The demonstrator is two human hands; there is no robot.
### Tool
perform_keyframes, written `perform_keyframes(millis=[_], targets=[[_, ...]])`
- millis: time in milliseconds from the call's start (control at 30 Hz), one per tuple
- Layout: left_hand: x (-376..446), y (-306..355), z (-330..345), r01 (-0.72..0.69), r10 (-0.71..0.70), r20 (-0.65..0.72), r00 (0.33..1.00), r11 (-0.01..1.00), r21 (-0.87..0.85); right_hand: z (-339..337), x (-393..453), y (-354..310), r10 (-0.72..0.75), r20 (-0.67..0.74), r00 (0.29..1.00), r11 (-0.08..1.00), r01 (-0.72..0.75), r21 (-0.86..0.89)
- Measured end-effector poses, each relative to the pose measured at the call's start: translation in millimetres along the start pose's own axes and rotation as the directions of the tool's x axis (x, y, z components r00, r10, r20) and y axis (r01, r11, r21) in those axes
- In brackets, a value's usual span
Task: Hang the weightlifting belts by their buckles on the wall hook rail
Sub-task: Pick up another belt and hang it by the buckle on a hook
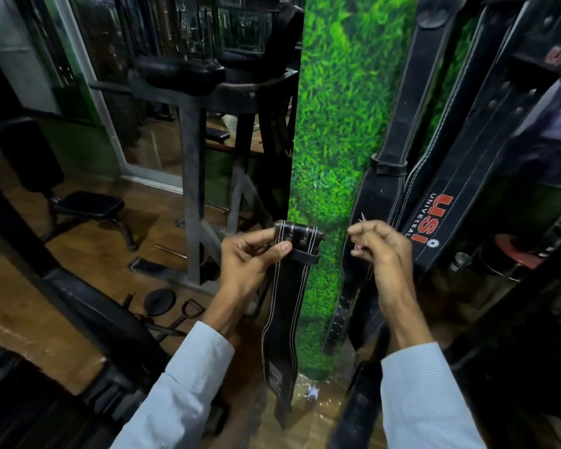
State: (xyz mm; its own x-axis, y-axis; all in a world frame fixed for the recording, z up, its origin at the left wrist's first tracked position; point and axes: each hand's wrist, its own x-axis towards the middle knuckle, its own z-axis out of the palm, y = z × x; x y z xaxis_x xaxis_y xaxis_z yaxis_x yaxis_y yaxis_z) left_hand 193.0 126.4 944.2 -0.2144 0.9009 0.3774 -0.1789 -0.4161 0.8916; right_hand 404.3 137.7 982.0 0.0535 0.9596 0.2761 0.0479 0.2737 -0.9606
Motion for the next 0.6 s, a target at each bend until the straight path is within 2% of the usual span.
perform_keyframes(millis=[133, 200, 300, 400, 467, 533, 567, 600], targets=[[-1, 0, 9, 0.013, -0.014, -0.032, 0.999, 1.0, -0.02, 13, 4, -25, 0.106, 0.269, 0.957, 0.975, -0.046, -0.219], [-1, 1, 10, 0.013, -0.014, -0.046, 0.999, 1.0, -0.015, 19, 0, -28, 0.029, 0.343, 0.939, 0.991, 0.017, -0.131], [0, 3, 3, -0.001, 0.0, -0.059, 0.998, 1.0, -0.014, 19, -8, -19, -0.082, 0.34, 0.937, 0.996, 0.085, 0.006], [-1, 0, 0, 0.005, -0.005, -0.081, 0.997, 1.0, 0.001, 20, -6, -16, -0.031, 0.19, 0.981, 0.991, 0.005, 0.136], [-3, -1, 1, 0.02, -0.02, -0.111, 0.994, 1.0, -0.005, 26, 2, -20, 0.012, 0.158, 0.987, 0.999, -0.018, 0.035], [-4, 1, 6, 0.036, -0.037, -0.118, 0.992, 0.999, -0.009, 32, 8, -25, 0.104, 0.275, 0.956, 0.977, -0.047, -0.209], [-5, 3, 8, 0.044, -0.044, -0.11, 0.993, 0.999, -0.007, 35, 9, -27, 0.153, 0.344, 0.926, 0.958, -0.053, -0.282], [-6, 4, 9, 0.042, -0.043, -0.105, 0.994, 0.999, -0.006, 37, 8, -30, 0.14, 0.388, 0.911, 0.961, -0.031, -0.273]])
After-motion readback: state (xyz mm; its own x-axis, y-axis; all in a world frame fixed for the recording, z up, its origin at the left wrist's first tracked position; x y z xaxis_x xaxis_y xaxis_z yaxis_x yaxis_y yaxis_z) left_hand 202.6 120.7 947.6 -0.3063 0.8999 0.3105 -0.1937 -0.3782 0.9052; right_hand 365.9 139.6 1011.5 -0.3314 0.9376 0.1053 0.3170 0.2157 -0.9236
